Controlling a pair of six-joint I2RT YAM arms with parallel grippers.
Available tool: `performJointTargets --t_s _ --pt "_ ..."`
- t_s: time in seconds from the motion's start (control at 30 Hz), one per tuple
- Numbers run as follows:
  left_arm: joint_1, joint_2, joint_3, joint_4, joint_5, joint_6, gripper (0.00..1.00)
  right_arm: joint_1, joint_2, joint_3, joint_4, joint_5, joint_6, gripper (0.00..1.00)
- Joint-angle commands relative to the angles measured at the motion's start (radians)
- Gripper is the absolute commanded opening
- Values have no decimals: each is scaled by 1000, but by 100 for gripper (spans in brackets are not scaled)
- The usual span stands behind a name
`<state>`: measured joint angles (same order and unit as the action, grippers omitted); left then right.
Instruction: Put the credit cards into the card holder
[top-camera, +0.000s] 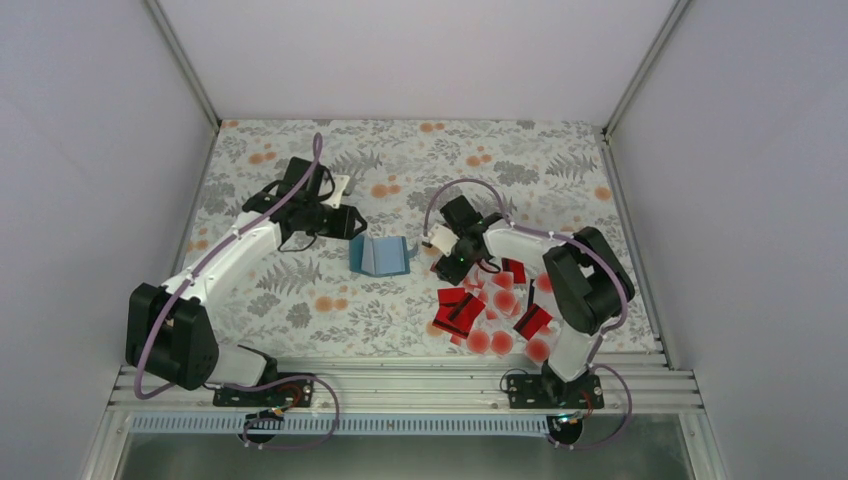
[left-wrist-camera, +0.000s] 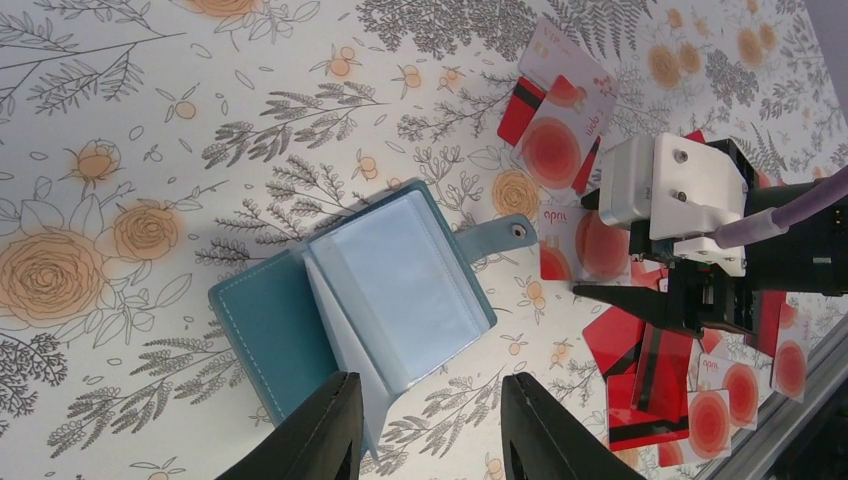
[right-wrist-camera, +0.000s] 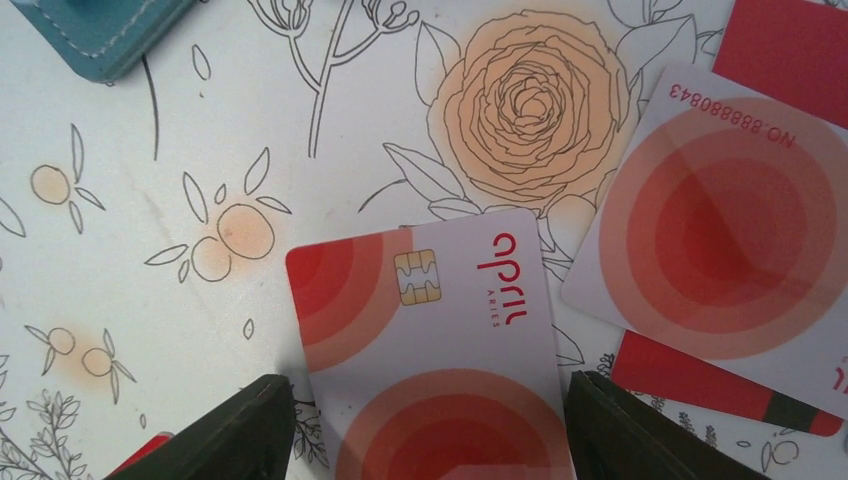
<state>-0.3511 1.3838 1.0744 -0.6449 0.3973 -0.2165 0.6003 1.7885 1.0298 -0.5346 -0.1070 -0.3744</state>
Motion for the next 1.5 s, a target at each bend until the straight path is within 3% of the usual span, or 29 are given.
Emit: performJointTargets --t_s 0.0,0.17,0.3,0.8,1.47 --pt "-13 -7 19 17 15 17 37 13 81 -112 -23 125 -4 69" --pt "-19 -20 6 19 9 11 36 13 100 -143 7 180 1 69" --pt "-20 -30 -4 21 9 13 36 13 123 -115 -1 191 9 64" --pt "-130 40 35 110 87 -4 37 -29 66 -11 -15 16 92 61" --pt "-141 121 141 150 100 -181 39 -96 -61 38 20 -146 258 60"
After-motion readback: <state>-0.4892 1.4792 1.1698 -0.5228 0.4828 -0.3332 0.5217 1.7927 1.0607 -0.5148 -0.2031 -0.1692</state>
